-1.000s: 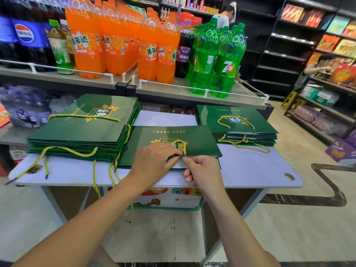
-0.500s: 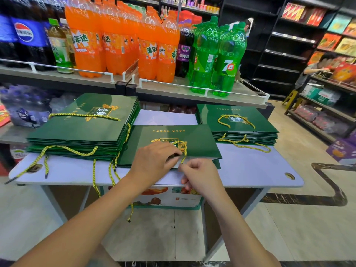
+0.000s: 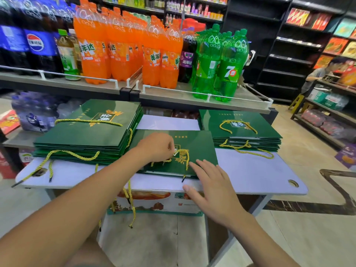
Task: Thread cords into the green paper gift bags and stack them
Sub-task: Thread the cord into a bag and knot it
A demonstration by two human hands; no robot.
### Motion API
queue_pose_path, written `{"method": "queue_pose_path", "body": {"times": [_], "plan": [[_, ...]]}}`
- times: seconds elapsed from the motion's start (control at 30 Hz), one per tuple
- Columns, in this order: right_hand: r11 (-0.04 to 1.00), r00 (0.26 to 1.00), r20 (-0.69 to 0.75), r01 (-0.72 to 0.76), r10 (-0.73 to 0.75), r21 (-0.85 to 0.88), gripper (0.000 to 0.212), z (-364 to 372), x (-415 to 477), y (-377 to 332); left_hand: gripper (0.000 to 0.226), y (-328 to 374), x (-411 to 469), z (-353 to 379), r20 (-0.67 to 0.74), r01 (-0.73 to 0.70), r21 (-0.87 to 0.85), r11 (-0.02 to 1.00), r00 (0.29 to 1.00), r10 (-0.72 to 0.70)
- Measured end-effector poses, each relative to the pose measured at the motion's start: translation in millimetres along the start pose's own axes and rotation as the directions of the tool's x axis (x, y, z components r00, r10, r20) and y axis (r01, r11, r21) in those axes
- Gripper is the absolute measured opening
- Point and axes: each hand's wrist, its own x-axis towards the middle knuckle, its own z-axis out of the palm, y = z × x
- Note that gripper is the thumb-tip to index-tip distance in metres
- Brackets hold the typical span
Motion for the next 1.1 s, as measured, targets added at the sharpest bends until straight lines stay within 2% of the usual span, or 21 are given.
{"method": "queue_pose_path", "body": {"times": [0.07,0.1,0.17,0.23,0.27,0.3,0.37,0.43,0.47,0.6,0.63,0.67,0.7,0.77,0.8,0.83,0.93,1.1], "plan": [[1.0,1.0,0.022,-0.005,0.006,-0.019,0.077,4,-2,3,0.022,4,10,-9,0.065,0.025,-0.218,0.976,0.998,-0.011],[0.999,1.0,0.031,-0.006,0.006,-0.032,0.079,6,-3,4,0.023,8,12,-12,0.124,0.086,-0.405,0.91,0.992,-0.039],[0.997,0.999,0.041,-0.001,0.004,-0.074,0.082,10,-4,5,0.018,13,15,-19,0.25,0.23,-0.718,0.657,0.966,-0.065],[0.994,0.999,0.041,0.009,-0.005,-0.107,0.08,14,-4,6,0.008,10,19,-25,0.319,0.303,-0.837,0.456,0.947,-0.043],[0.992,0.999,0.032,0.019,-0.015,-0.122,0.078,16,-4,6,0.004,8,23,-27,0.344,0.331,-0.853,0.403,0.938,-0.041],[0.99,0.999,0.023,0.03,-0.027,-0.138,0.077,18,-4,6,0.011,4,27,-30,0.367,0.353,-0.848,0.395,0.929,-0.044],[0.987,0.999,0.018,0.042,-0.04,-0.157,0.078,22,-5,7,0.024,1,36,-36,0.384,0.363,-0.798,0.481,0.922,-0.06],[0.986,0.999,0.026,0.051,-0.047,-0.158,0.079,25,-5,8,0.021,2,44,-40,0.364,0.327,-0.747,0.578,0.93,-0.054],[0.985,0.998,0.027,0.053,-0.05,-0.162,0.079,26,-5,9,0.017,2,49,-40,0.348,0.316,-0.74,0.594,0.935,-0.064],[0.983,0.999,0.023,0.048,-0.045,-0.175,0.077,26,-4,10,0.018,-4,68,-32,0.258,0.323,-0.817,0.478,0.946,-0.199],[0.983,0.999,0.023,0.05,-0.047,-0.179,0.077,27,-4,10,0.02,-8,70,-30,0.24,0.322,-0.817,0.478,0.944,-0.225],[0.981,0.999,0.021,0.053,-0.05,-0.184,0.076,27,-4,11,0.021,-11,72,-28,0.235,0.326,-0.785,0.527,0.944,-0.233],[0.98,0.998,0.021,0.056,-0.053,-0.191,0.076,27,-4,11,0.022,-14,70,-27,0.238,0.326,-0.696,0.64,0.945,-0.223],[0.978,0.998,0.025,0.058,-0.054,-0.2,0.076,28,-4,11,0.046,-17,67,-24,0.244,0.229,-0.348,0.909,0.959,-0.148],[0.977,0.998,0.027,0.058,-0.054,-0.204,0.077,28,-4,12,0.056,-16,65,-22,0.257,0.141,-0.202,0.969,0.963,-0.087],[0.976,0.998,0.029,0.059,-0.054,-0.209,0.077,29,-4,12,0.06,-15,64,-20,0.265,0.077,-0.155,0.985,0.964,-0.033],[0.974,0.998,0.031,0.056,-0.051,-0.218,0.076,28,-4,11,0.063,-18,70,-16,0.185,-0.018,-0.203,0.979,0.981,0.057],[0.973,0.998,0.047,0.058,-0.049,-0.222,0.077,28,-4,11,0.06,-20,76,-5,0.05,-0.111,-0.077,0.991,0.992,0.115]]}}
